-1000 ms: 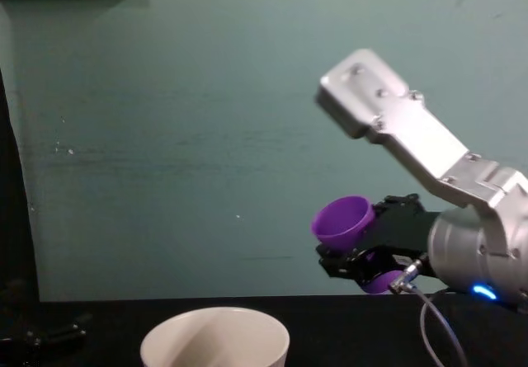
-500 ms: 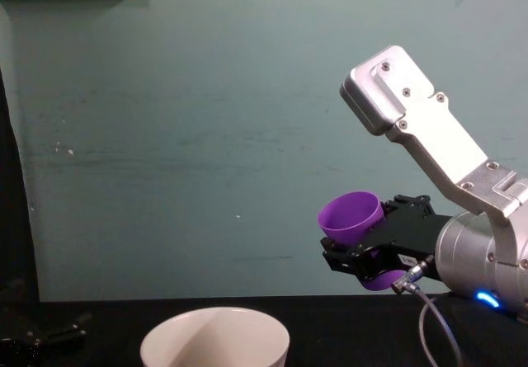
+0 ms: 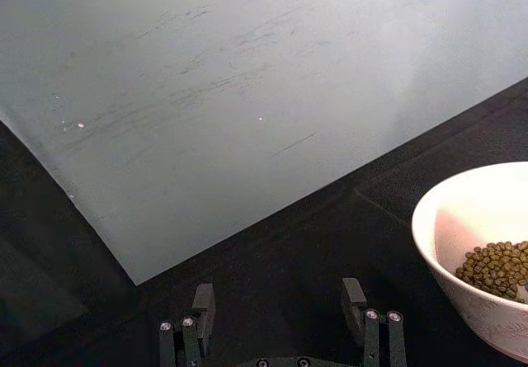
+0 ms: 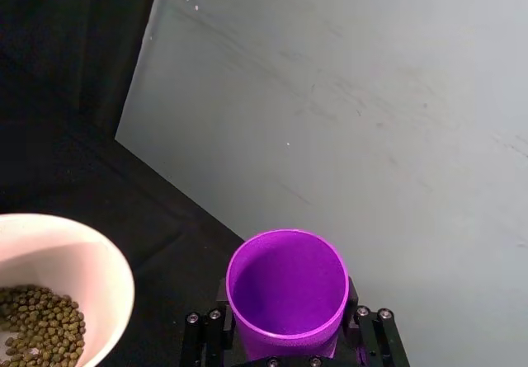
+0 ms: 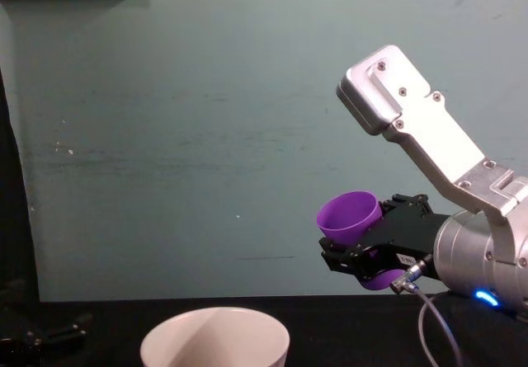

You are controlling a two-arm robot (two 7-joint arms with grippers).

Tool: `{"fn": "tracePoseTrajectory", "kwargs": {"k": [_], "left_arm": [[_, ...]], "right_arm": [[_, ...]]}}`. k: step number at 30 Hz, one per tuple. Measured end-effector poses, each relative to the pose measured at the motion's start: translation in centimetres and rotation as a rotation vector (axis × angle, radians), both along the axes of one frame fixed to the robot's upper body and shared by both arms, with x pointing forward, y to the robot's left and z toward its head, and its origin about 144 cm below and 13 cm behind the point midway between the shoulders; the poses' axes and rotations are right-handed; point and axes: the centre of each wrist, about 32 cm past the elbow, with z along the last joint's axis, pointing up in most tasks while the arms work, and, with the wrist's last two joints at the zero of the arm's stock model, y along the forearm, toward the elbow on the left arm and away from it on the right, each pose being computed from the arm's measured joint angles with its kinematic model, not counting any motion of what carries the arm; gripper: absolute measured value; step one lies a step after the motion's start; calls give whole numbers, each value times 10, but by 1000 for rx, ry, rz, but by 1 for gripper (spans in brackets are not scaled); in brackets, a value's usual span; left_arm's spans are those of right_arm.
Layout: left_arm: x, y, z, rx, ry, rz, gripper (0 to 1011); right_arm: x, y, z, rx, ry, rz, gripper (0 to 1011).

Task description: Pick up the cup and pour the mung beans from the cup into the bowl.

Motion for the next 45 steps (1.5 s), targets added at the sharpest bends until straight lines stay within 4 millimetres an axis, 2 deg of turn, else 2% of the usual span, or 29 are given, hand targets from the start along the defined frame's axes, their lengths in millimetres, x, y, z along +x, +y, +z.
{"fn": "tracePoseTrajectory", "kwargs": {"k": [9,21,27,35,45], "left_arm": [[0,0,0,0,0,0,1011],[0,0,0,0,0,0,1011],[0,0,0,0,0,0,1011],[0,0,0,0,0,0,1011],[0,0,0,0,0,0,1011]], "right_arm": [[0,0,0,-2,0,2,735],[5,2,-14,31,18,34,735],[7,-6,-23,82,39,48,734],[11,-26,-41,250,60,80,735],[22,-35,-58,374,74,113,734]]}}
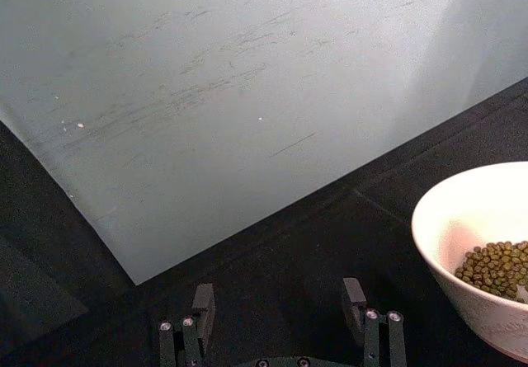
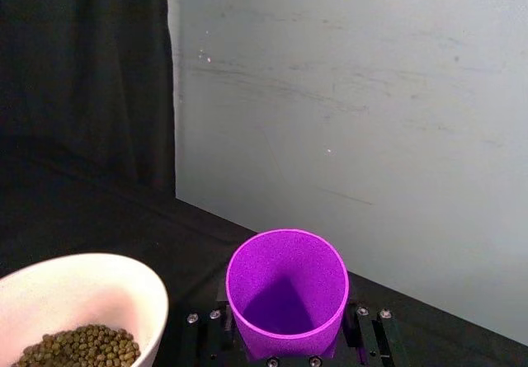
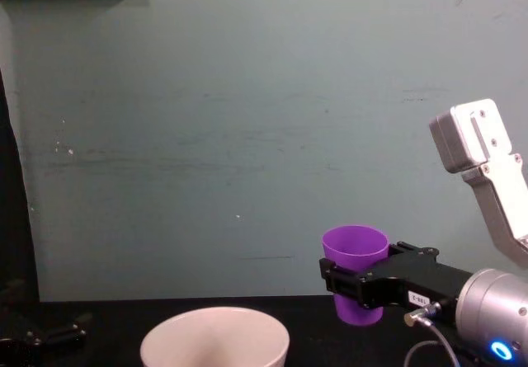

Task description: Pick up the cup and pour the mung beans from the cup into the bowl.

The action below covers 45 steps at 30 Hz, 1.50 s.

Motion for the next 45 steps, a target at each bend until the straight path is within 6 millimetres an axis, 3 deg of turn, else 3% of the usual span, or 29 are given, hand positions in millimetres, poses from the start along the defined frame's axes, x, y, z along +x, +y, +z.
{"fn": "tracePoseTrajectory", "kwargs": {"k": [17,40,45], "left_arm": [[0,0,0,0,0,0,1011],[0,0,0,0,0,0,1011],[0,0,0,0,0,0,1011]], "right_arm": [[24,7,-21,102,109,19,735],[14,12,-40,149,192,34,735],[14,13,-40,151,191,35,854]]}}
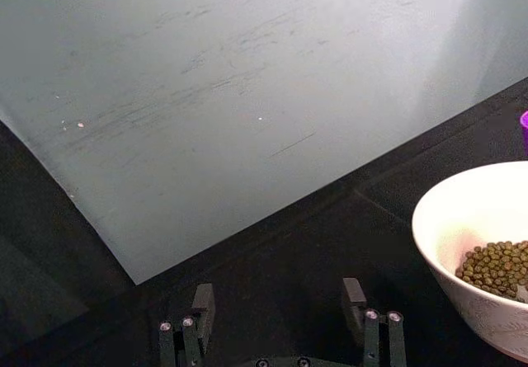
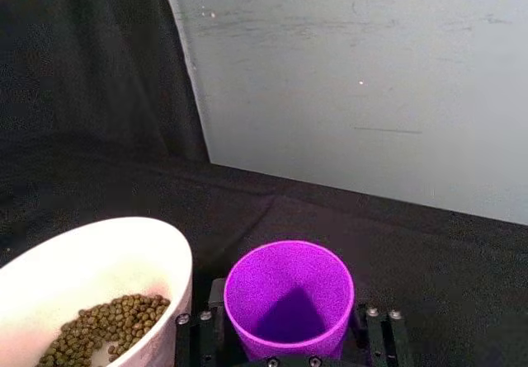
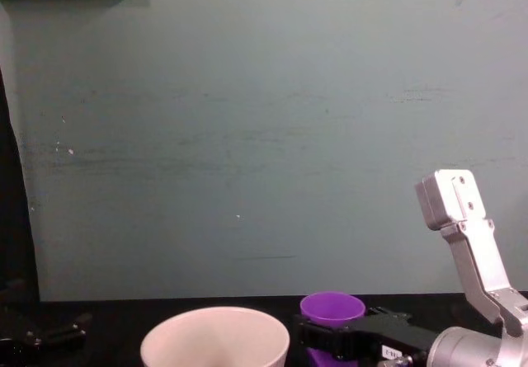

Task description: Pick up the cup and pour the mung beans from the cup into the bowl.

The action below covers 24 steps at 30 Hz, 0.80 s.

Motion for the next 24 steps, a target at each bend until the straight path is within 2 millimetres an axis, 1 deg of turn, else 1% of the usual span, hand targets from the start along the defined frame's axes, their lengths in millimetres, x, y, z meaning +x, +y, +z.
{"fn": "tracePoseTrajectory", "kwargs": {"k": [2,4,5,6,8,11,12,14,18,24], "left_arm": [[0,0,0,0,0,0,1011],[0,0,0,0,0,0,1011],[0,0,0,0,0,0,1011],[0,0,0,0,0,0,1011],[0,0,0,0,0,0,1012],[0,0,0,0,0,0,1011],[0,0,0,0,0,0,1011],[0,0,0,0,0,0,1011],[0,0,0,0,0,0,1011],[0,0,0,0,0,0,1011]], "right_arm": [[0,0,2,1,-6,-1,922],[-1,0,3,1,-13,-2,953],[-2,1,5,0,-21,-4,995],[-3,1,7,0,-27,-5,1002],[-4,2,10,-1,-42,-8,1003],[-9,2,22,1,-95,-16,1003],[-9,2,22,1,-95,-16,1003],[-12,2,31,10,-143,-23,1002],[-16,2,41,28,-204,-43,1003],[-19,-4,49,51,-279,-103,1002]]}}
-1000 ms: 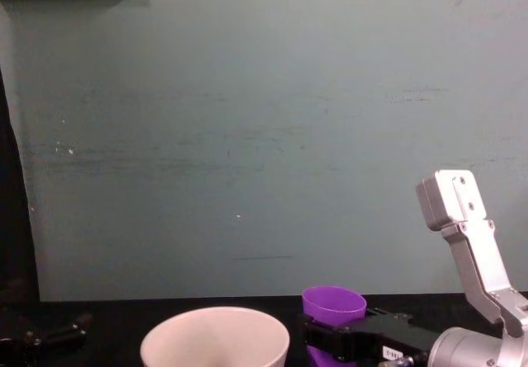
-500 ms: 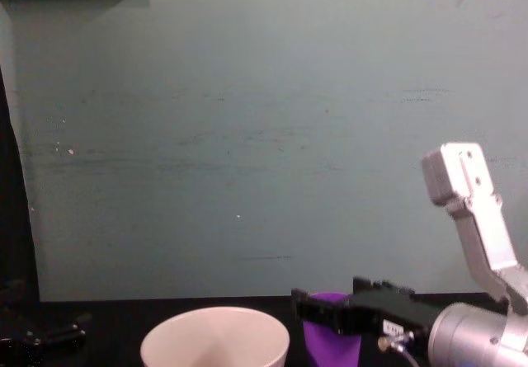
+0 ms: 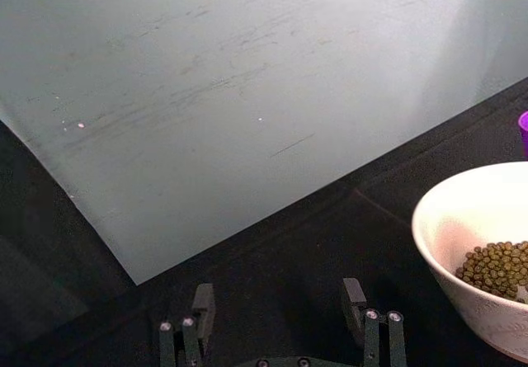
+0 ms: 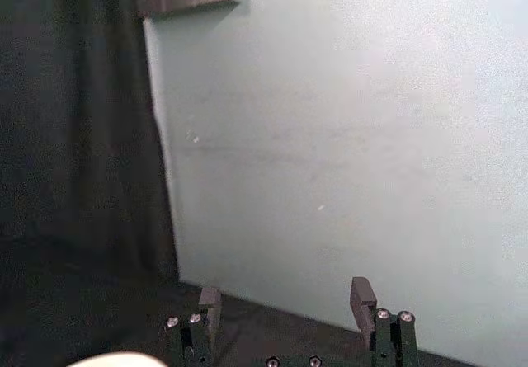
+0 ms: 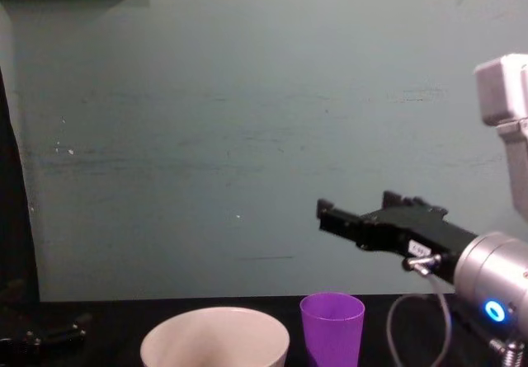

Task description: Pick up the cup and pour the mung beans from the cup into the bowl.

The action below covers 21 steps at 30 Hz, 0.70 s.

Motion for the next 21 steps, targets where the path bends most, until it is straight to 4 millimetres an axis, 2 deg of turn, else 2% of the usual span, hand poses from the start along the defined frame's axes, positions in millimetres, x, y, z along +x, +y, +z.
{"fn": "tracePoseTrajectory", "kwargs": {"k": [11,16,21], "left_arm": [[0,0,0,0,0,0,1011],[0,0,0,0,0,0,1011],[0,0,0,0,0,0,1011]], "right_arm": [[8,-22,6,-27,-23,-91,1003],[17,-37,-1,-107,6,-139,1003],[21,-40,-12,-182,40,-165,1003]]}}
